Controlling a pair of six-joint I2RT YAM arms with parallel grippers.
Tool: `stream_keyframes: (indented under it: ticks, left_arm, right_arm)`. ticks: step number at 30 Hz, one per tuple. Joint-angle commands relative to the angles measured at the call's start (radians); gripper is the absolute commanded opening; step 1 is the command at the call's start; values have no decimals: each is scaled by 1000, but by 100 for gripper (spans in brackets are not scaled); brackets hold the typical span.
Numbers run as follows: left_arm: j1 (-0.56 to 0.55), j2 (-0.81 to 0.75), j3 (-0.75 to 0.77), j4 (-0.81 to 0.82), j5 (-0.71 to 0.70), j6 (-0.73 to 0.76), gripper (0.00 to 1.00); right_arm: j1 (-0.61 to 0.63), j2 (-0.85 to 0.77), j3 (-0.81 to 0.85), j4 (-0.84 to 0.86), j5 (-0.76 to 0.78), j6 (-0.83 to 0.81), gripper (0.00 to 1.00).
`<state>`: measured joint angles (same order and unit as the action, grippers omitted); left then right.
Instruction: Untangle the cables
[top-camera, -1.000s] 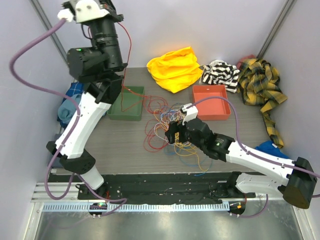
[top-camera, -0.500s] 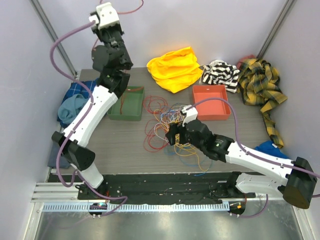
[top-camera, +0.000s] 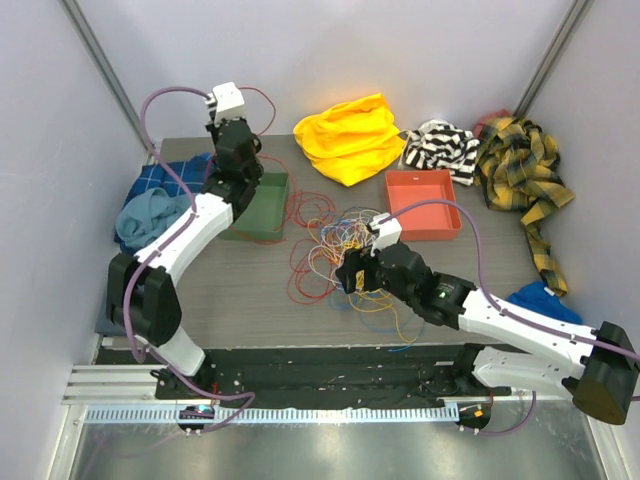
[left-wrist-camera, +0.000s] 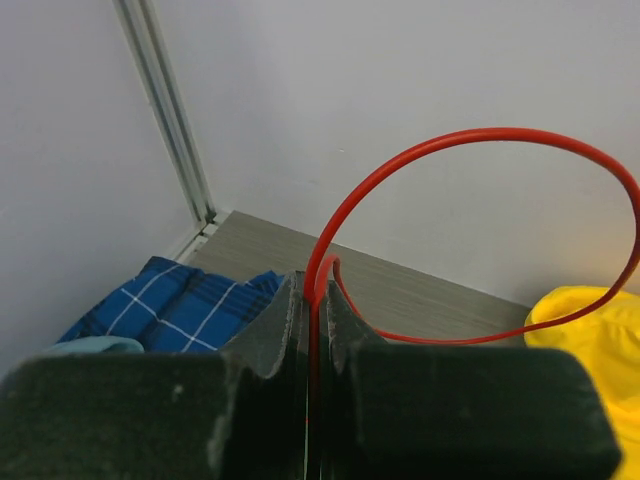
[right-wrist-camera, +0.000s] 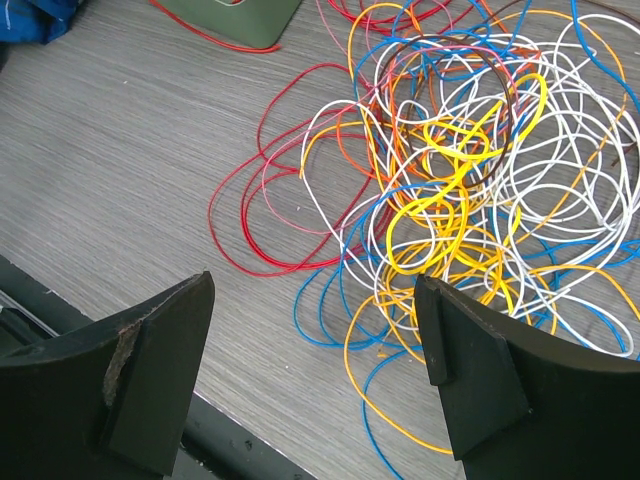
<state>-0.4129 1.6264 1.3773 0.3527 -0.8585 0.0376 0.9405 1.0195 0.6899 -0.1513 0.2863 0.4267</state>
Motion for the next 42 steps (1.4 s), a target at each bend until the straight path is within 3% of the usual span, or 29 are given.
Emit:
stream_keyframes:
  ticks: [1,13,19,24,35,42]
  left_arm:
    - [46,-108,78,-1,9,-131,0]
    - [66,10,431,-24,64,-53,0]
    - [68,93,318,118,6,65,0]
    - [82,144,152,402,-34,160,0]
    - [120,260,345,388,-80,243,0]
    - [158,248,339,427,-102,239,0]
  right_arm:
    - [3,-16,-4,36,11,23,89]
    - [1,-1,10,35,17,12,89]
    - [4,-24,-13,22,42,7,89]
    - [3,-35,-13,10,45,-3,89]
    - [3,-12,-13,22,40,0,89]
    - [3,1,-23,30,24,4,89]
